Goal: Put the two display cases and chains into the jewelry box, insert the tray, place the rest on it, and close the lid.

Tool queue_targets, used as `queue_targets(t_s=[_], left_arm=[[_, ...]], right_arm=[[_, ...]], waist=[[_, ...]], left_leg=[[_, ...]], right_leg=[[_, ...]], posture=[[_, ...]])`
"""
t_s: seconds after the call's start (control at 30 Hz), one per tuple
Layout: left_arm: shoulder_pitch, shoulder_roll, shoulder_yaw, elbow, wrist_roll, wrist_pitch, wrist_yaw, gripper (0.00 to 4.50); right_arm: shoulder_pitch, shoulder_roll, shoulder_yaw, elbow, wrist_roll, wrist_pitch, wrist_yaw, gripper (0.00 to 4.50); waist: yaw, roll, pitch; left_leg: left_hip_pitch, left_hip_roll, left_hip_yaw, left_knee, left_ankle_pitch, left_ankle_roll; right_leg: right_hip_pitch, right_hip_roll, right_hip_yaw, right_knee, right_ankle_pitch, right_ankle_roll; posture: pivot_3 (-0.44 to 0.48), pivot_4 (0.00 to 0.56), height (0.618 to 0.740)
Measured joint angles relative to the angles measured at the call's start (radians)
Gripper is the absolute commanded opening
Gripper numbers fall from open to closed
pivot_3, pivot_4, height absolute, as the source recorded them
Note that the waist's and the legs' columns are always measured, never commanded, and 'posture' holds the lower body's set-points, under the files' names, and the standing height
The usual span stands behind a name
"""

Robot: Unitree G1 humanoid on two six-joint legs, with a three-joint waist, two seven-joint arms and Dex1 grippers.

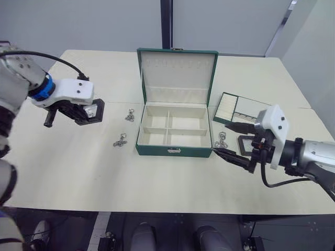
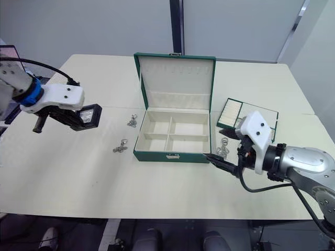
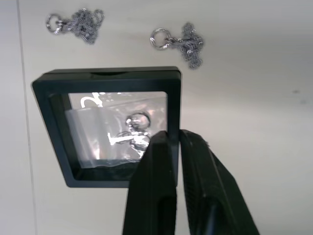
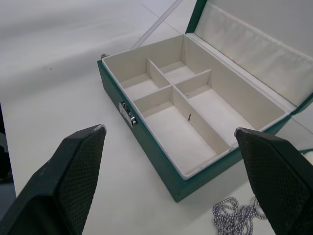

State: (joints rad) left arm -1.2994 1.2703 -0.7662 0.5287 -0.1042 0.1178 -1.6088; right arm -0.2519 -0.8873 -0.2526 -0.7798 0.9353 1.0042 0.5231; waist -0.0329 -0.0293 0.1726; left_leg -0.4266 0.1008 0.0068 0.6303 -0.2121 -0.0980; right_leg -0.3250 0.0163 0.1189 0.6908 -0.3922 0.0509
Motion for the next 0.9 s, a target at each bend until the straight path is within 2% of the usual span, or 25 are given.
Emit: queue_targets(t_s=[0.1, 0.17, 0.33, 0.47, 0.7, 0.9], left_arm=[[-0.047, 0.023, -0.069, -0.137, -0.172, 0.115, -0.001, 0.03], [-0.089, 0.017, -0.097, -0.172, -0.236, 0.153, -0.001, 0.03], [-0.177, -0.123, -0.122, -0.141, -0.306, 0.192, -0.001, 0.03], [-0.212, -0.295, -0.132, -0.011, -0.273, 0.177, 0.000, 0.03], [-0.247, -0.579, -0.124, 0.274, -0.141, 0.085, 0.000, 0.03], [-0.264, -0.712, -0.090, 0.440, -0.028, -0.016, 0.000, 0.03]], right_arm=[[0.049, -0.001, -0.031, -0.002, 0.000, -0.002, -0.001, 4.50], [0.059, -0.001, -0.044, -0.004, -0.001, -0.002, -0.007, 4.50], [0.077, 0.000, -0.046, -0.034, -0.014, -0.002, -0.059, 4.50], [0.067, 0.028, -0.036, -0.052, -0.013, -0.001, -0.133, 4.50], [0.058, 0.060, 0.001, -0.079, 0.000, 0.011, -0.216, 4.50], [0.119, 0.073, 0.018, -0.120, 0.007, 0.007, -0.243, 4.50]], waist=[[0.008, 0.000, 0.000], [0.008, 0.000, 0.000], [0.007, 0.000, 0.000], [0.006, 0.000, 0.000], [0.004, 0.000, 0.000], [0.004, 0.000, 0.000]], left_leg=[[0.001, 0.000, -0.004, 0.002, -0.001, 0.003], [0.002, -0.001, -0.004, 0.003, -0.001, 0.003], [0.002, -0.001, -0.004, 0.003, -0.001, 0.003], [0.001, -0.001, -0.004, 0.003, -0.001, 0.003], [0.000, -0.002, -0.004, 0.003, -0.001, 0.003], [-0.002, -0.003, -0.005, 0.002, -0.001, 0.003]], right_leg=[[0.005, 0.000, -0.004, -0.001, 0.000, 0.000], [0.006, 0.000, -0.004, -0.001, 0.000, 0.000], [0.007, 0.000, -0.004, -0.002, 0.000, 0.000], [0.006, 0.000, -0.004, -0.002, 0.000, 0.000], [0.006, 0.000, -0.003, -0.004, 0.000, 0.000], [0.006, 0.000, -0.004, -0.006, 0.000, 0.000]], posture=[[0.000, 0.150, 0.740], [0.000, 0.150, 0.740], [0.000, 0.150, 0.740], [0.000, 0.150, 0.740], [0.000, 0.150, 0.740], [0.000, 0.150, 0.740]])
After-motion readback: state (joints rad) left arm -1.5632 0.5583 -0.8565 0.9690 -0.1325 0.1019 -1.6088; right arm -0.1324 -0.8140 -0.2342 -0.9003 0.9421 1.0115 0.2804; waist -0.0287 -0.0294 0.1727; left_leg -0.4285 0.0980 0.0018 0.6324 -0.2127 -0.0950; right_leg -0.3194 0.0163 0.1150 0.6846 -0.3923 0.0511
